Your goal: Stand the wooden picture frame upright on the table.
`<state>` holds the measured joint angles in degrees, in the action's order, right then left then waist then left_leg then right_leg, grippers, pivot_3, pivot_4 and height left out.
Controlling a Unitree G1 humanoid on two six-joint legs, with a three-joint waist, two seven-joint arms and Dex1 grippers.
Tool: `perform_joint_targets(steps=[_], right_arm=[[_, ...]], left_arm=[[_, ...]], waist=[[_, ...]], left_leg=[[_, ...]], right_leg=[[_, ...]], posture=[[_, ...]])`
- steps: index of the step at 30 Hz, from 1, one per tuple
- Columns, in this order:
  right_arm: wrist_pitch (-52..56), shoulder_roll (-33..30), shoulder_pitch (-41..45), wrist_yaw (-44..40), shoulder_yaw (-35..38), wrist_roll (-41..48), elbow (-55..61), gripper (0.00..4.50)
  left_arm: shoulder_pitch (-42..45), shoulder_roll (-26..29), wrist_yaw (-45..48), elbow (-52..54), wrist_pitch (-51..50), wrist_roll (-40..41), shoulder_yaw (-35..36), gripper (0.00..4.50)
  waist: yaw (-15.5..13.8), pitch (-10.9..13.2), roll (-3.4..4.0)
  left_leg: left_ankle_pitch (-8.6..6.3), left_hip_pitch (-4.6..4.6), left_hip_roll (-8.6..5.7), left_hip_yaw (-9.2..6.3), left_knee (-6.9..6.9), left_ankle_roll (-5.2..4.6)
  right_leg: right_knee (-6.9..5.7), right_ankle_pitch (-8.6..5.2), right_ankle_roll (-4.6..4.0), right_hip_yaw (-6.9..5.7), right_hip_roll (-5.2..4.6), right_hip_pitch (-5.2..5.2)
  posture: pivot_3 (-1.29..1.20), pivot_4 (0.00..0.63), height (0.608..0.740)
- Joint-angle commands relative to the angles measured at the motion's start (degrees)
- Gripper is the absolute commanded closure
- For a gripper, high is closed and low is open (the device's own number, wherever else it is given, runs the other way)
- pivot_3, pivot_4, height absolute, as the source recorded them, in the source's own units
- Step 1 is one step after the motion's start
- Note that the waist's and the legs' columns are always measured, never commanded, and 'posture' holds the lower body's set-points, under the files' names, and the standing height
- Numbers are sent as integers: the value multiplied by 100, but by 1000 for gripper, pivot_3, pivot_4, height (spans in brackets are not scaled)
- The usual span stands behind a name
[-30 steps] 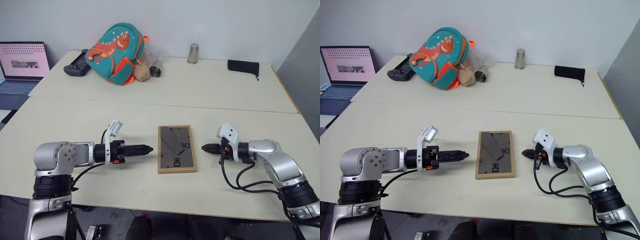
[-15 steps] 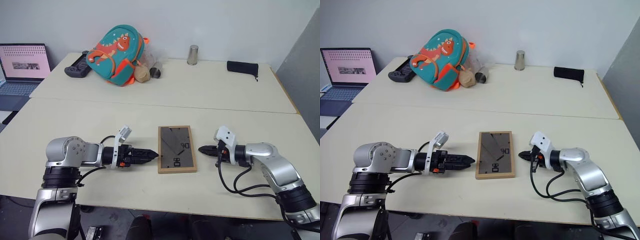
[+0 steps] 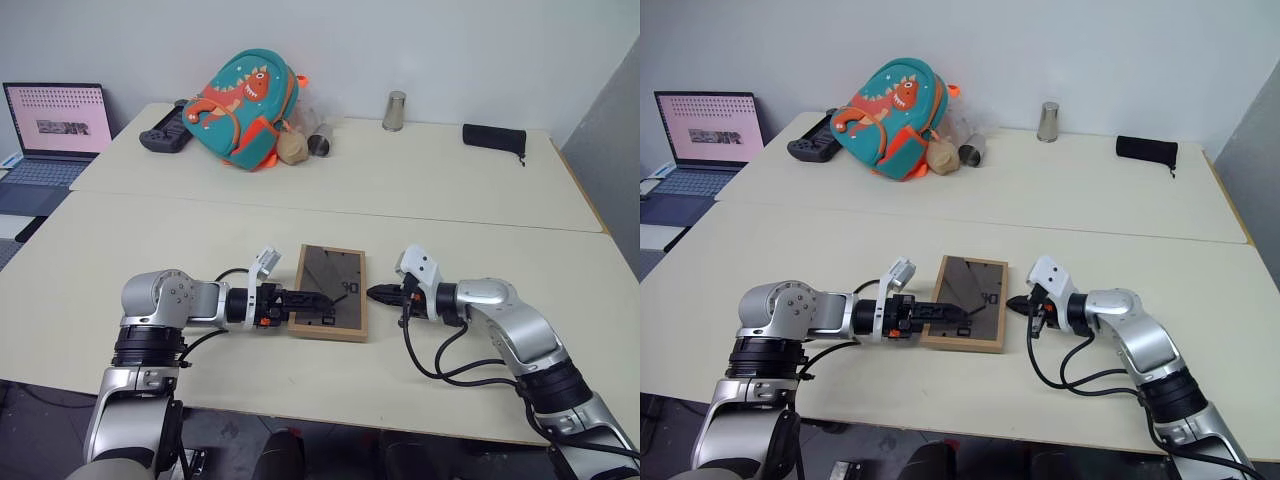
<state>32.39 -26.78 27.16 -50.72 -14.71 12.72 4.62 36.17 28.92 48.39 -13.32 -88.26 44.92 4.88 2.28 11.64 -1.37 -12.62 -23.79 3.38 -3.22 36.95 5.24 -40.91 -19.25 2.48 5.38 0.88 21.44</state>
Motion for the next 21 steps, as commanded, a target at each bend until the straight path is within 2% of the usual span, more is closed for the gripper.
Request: perform_joint_targets(steps=[1, 2, 8, 15, 17, 19, 21], right_arm=[[44, 53, 88, -16, 7, 71, 171, 4500], [38, 46, 72, -27, 4, 60, 164, 4500], [13, -21, 33, -87, 33, 39, 78, 4500], [4, -16, 39, -123, 42, 52, -30, 4500], [-11, -26, 55, -115, 70, 45, -65, 4500], [-6, -41, 52, -97, 108, 45, -77, 4500], [135, -34, 99, -47, 236, 135, -59, 4500]], left_arm=[[-78, -112, -42, 155, -2, 76, -38, 44], [-108, -108, -57, 193, 35, 74, -18, 44], [-172, -136, -137, 281, 49, 168, 246, 989], [-65, -298, -328, 547, -222, 398, 666, 2645], [-79, -303, -356, 708, -304, 480, 723, 2990], [-88, -347, -407, 860, -363, 556, 804, 3256], [8, -456, -494, 925, -414, 616, 909, 3264]], waist=[[-6, 0, 0], [-6, 0, 0], [-1, 0, 0], [10, 1, 0], [13, 1, 0], [18, 1, -1], [19, 1, -1]], left_leg=[[0, 0, 0, -1, -1, 0], [0, 0, 0, -1, 0, 0], [0, -1, 1, 0, -1, 0], [0, -7, 4, 0, -4, 0], [0, -7, 4, 0, -4, 0], [0, -8, 4, -1, -5, 0], [0, -8, 4, 0, -5, 0]], right_leg=[[1, 0, 0, -1, 0, 0], [1, 0, 0, -2, 0, 0], [2, 0, 0, -1, 0, 2], [2, 0, 0, -1, 3, 10], [2, 0, 0, -1, 3, 10], [3, 0, 0, -2, 3, 10], [3, 0, 0, -1, 3, 10]], posture=[[0, 150, 740], [0, 150, 740], [0, 150, 740], [0, 150, 740], [0, 150, 740], [0, 150, 740], [0, 150, 740]])
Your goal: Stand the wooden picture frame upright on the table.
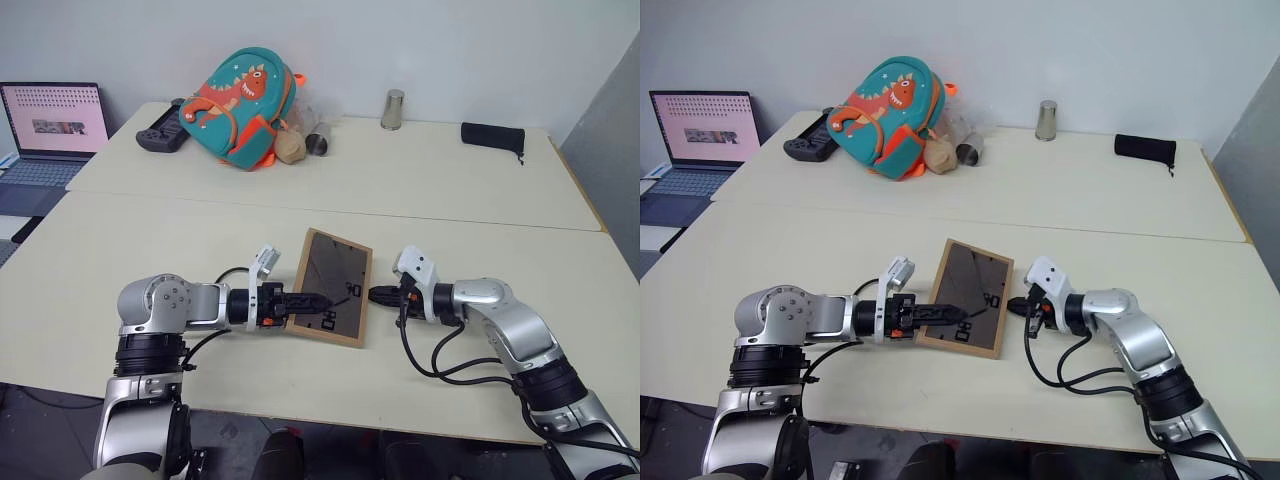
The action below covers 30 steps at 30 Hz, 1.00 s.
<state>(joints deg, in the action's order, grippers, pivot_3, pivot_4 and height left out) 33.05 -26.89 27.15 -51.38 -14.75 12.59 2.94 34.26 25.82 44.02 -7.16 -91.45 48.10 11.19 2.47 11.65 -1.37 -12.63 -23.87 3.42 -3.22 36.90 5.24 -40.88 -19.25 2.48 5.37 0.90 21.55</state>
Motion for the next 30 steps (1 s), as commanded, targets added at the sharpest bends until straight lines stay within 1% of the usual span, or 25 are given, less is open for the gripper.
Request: perform_joint_targets(steps=[1, 3, 5, 6, 7, 8, 11, 12, 15, 18, 20, 23, 24, 30], right_arm=[[139, -37, 132, 34, 311, 194, 125, 4500], [246, -175, 185, -8, 474, 264, 153, 4500], [334, -394, 242, -108, 680, 358, 144, 4158], [415, -522, 279, -176, 802, 459, 165, 4070], [496, -627, 314, -227, 904, 547, 195, 3870], [571, -714, 374, -245, 1016, 623, 219, 3576], [767, -866, 596, -239, 1252, 807, 261, 3099], [869, -881, 726, -220, 1336, 895, 279, 2864], [1196, -799, 1101, -151, 1548, 1222, 326, 2074], [1675, -521, 1537, -60, 1663, 1690, 399, 1286], [1917, -289, 1765, -16, 1641, 1935, 395, 895], [2070, 33, 2013, 134, 1521, 2023, 219, 203], [2085, 103, 2060, 169, 1472, 2007, 179, 59], [1922, 499, 2319, 284, 1074, 1771, -336, 59]], left_arm=[[246, -191, -99, 346, -103, 320, 322, 3264], [346, -265, -178, 396, -103, 376, 477, 3264], [390, -266, -193, 495, -47, 430, 558, 3264], [391, -261, -189, 558, 15, 450, 586, 3264], [407, -280, -200, 586, 24, 482, 664, 3264], [430, -307, -215, 606, 25, 528, 755, 3264], [431, -350, -281, 703, 132, 589, 868, 3264], [426, -375, -316, 723, 172, 599, 902, 3264], [402, -398, -392, 780, 295, 590, 907, 3264], [377, -386, -403, 835, 447, 560, 789, 3264], [396, -383, -406, 819, 528, 546, 720, 3264], [403, -333, -352, 817, 644, 511, 574, 3264], [402, -317, -337, 820, 666, 517, 542, 3264], [409, -271, -327, 813, 808, 525, 399, 3264]], waist=[[-2, 0, 0], [-6, 0, -1], [-8, 1, -1], [-9, 1, 0], [-11, 1, 0], [-12, 1, -1], [8, 1, -1], [20, 2, -2], [65, 2, -1], [83, 3, -1], [83, 3, -2], [78, 3, -2], [78, 3, -2], [75, 3, -2]], left_leg=[[0, 0, 0, 0, 0, 0], [0, -1, 0, 0, 0, 0], [0, -1, -1, 0, 1, 0], [0, -2, -1, 0, 0, 0], [0, -2, -1, 1, 0, 0], [0, -2, -1, 2, -2, 1], [-1, -1, 0, 3, -4, 1], [-1, -1, 0, 3, -4, 1], [0, -1, 0, 6, -3, 1], [0, -1, 1, 5, -3, 1], [0, -1, 2, 4, -5, 1], [-1, -3, 2, 4, -8, 1], [-1, -7, 1, 4, -8, 1], [0, -17, 1, 7, -7, 1]], right_leg=[[0, 0, 0, 0, 0, -1], [0, 0, 0, 0, 0, 0], [1, 0, 0, 0, 0, 0], [1, 0, 0, 0, 0, 0], [3, 0, 0, 1, -1, 1], [4, 0, 0, 2, -1, 0], [5, 0, 0, 2, 0, 2], [5, 0, 0, 2, 0, 2], [3, 0, 0, 7, 0, 4], [2, 0, 0, 7, 1, 5], [2, 0, 0, 5, 1, 4], [5, 0, 0, 4, 1, 6], [6, 0, 0, 5, 0, 8], [4, 0, -1, 6, -2, 20]], posture=[[0, 150, 740], [0, 150, 740], [0, 150, 740], [0, 150, 740], [0, 150, 740], [0, 150, 740], [0, 150, 740], [0, 150, 740], [0, 150, 740], [0, 150, 740], [0, 150, 740], [0, 150, 740], [0, 150, 740], [0, 150, 740]])
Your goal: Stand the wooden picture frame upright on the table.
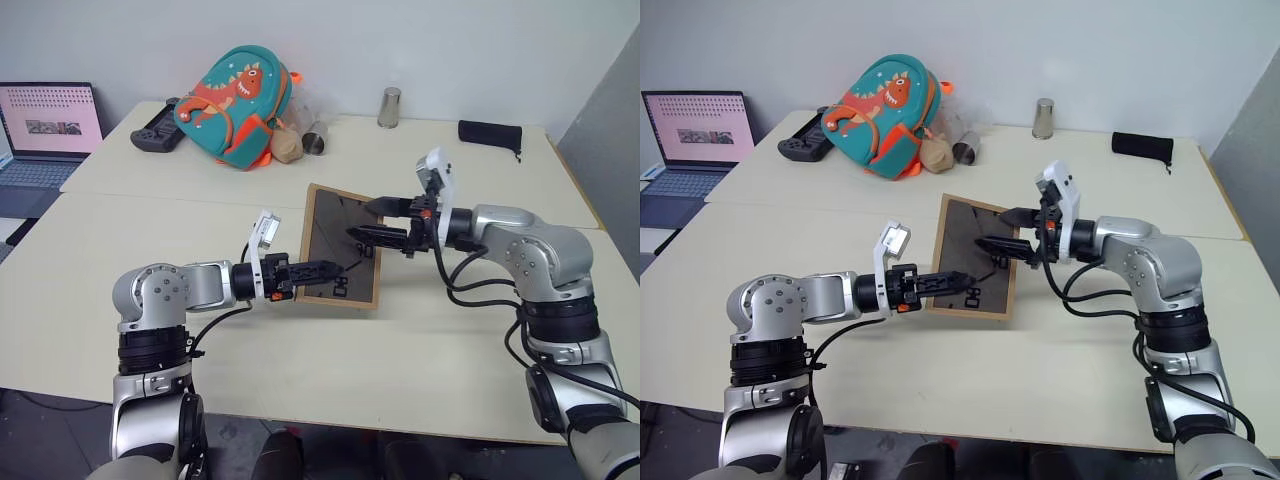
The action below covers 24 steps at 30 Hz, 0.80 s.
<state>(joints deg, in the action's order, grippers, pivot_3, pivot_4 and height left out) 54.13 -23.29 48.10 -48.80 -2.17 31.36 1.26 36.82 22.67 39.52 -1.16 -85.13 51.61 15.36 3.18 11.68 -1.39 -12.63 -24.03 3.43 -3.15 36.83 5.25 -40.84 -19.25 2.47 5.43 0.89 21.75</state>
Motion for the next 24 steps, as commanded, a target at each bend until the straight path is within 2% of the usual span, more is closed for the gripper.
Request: perform_joint_targets(steps=[1, 5, 10, 17, 24], right_arm=[[-240, 169, 237, 12, -248, -154, -210, 59], [-255, 266, 260, -50, -371, -108, -150, 59], [217, 201, 86, -333, -282, 491, 483, 59], [1276, -41, -53, -340, 316, 1616, 1071, 59], [1683, -241, -115, -149, 658, 2007, 1141, 59]], left_arm=[[140, 51, 117, 231, 184, 185, -26, 3264], [77, 45, 77, 294, 232, 184, -57, 3264], [44, 65, 25, 280, 262, 180, -13, 3264], [-9, 119, -10, 282, 256, 210, 62, 3264], [28, 140, -11, 217, 262, 252, 37, 3264]], waist=[[6, 0, 0], [7, 0, 0], [4, 0, 0], [-6, 0, 1], [1, 0, 1]], left_leg=[[0, 0, 0, 0, 0, 0], [0, -2, 1, 0, -2, 0], [0, -15, 2, 0, -2, 0], [0, -30, 2, -4, 0, 0], [0, -32, 1, -3, 0, -1]], right_leg=[[-2, 0, 0, 0, 1, 1], [-1, 0, 0, 0, 2, 5], [-1, 0, 0, -2, 1, 16], [-3, 0, 0, -6, 1, 28], [-3, 0, 0, -3, 3, 31]], posture=[[0, 150, 740], [0, 150, 740], [0, 150, 740], [0, 150, 740], [0, 150, 740]])
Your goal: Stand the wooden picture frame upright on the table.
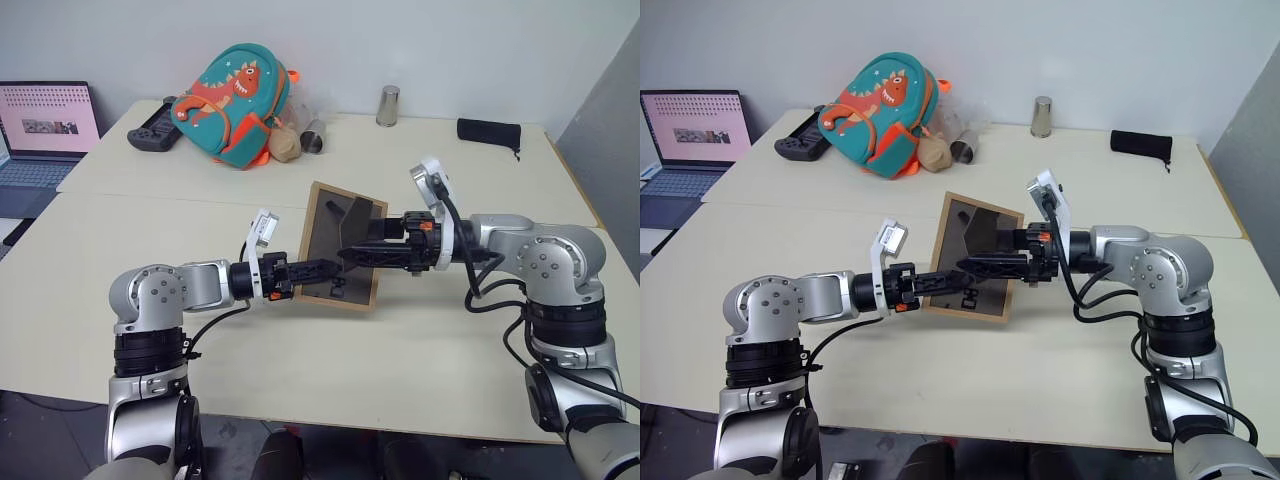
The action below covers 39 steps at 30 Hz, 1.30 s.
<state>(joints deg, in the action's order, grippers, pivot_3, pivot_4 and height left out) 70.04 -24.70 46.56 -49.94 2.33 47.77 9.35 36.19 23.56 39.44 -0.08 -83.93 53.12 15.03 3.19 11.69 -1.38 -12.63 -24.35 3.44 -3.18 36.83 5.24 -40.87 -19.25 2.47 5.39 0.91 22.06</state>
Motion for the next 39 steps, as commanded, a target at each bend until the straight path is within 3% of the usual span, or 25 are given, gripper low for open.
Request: perform_joint_targets(steps=[1, 5, 12, 15, 18, 23, 26, 31, 39], right_arm=[[98, -130, 19, -10, 215, 385, 348, 59], [-306, -473, -272, 120, 119, -85, 381, 59], [-1001, -1819, -1313, -391, 289, -560, 388, 59], [-3394, -2080, -2065, -338, 59, -1982, 262, 59], [-5692, -1936, -2388, -288, -368, -3192, -123, 59], [-9942, -1738, -2221, 1546, -873, -5892, -1389, 59], [-11624, -1650, -2004, 2535, -988, -6964, -1855, 59], [-12612, -1283, -1633, 3584, -1295, -8060, -2466, 59], [-12700, -873, -1115, 4459, -1665, -8989, -2947, 59]], left_arm=[[101, 54, -6, 96, 146, 108, 66, 3264], [160, 56, -10, 37, 107, 155, 70, 3264], [134, 97, -61, -1, -170, 277, 114, 3264], [314, -122, -409, -777, -787, 737, 645, 3264], [234, 28, -585, -1158, -857, 1290, 580, 3264], [150, 115, -1202, -1510, -857, 2072, 479, 3264], [71, 109, -1561, -1471, -857, 2562, 404, 3264], [-21, 41, -2107, -1427, -857, 3103, 369, 3264], [-167, -23, -2694, -1279, -785, 3708, 312, 3264]], waist=[[0, 0, 0], [-1, 0, 0], [-41, 0, -1], [-51, 0, -3], [24, 2, -6], [90, 4, -6], [89, 4, -6], [76, 3, -8], [10, 3, -8]], left_leg=[[0, -2, 0, 0, 0, 0], [0, -4, 0, 1, 0, 0], [0, -19, -4, 2, 1, 0], [-1, -22, -5, 2, 1, -1], [-1, -22, -4, 8, 2, -2], [1, -11, -1, 8, 7, 1], [8, -10, -2, 11, 12, 13], [14, -4, 0, 7, 10, 25], [27, 5, -2, 3, 14, 44]], right_leg=[[1, 0, 0, 0, 0, 1], [2, 0, 0, 1, 0, 4], [10, 0, 1, 2, -2, 14], [14, -1, 1, 1, -1, 15], [11, -2, 5, 7, -1, 19], [-4, 1, 6, 10, 1, 15], [-7, 2, 6, 14, -2, 15], [-11, 3, 5, 11, -1, 10], [-23, 4, 4, 11, -4, 2]], posture=[[0, 150, 740], [0, 150, 740], [0, 150, 740], [0, 150, 740], [0, 150, 740], [0, 150, 740], [0, 150, 740], [0, 150, 740], [0, 150, 740]])
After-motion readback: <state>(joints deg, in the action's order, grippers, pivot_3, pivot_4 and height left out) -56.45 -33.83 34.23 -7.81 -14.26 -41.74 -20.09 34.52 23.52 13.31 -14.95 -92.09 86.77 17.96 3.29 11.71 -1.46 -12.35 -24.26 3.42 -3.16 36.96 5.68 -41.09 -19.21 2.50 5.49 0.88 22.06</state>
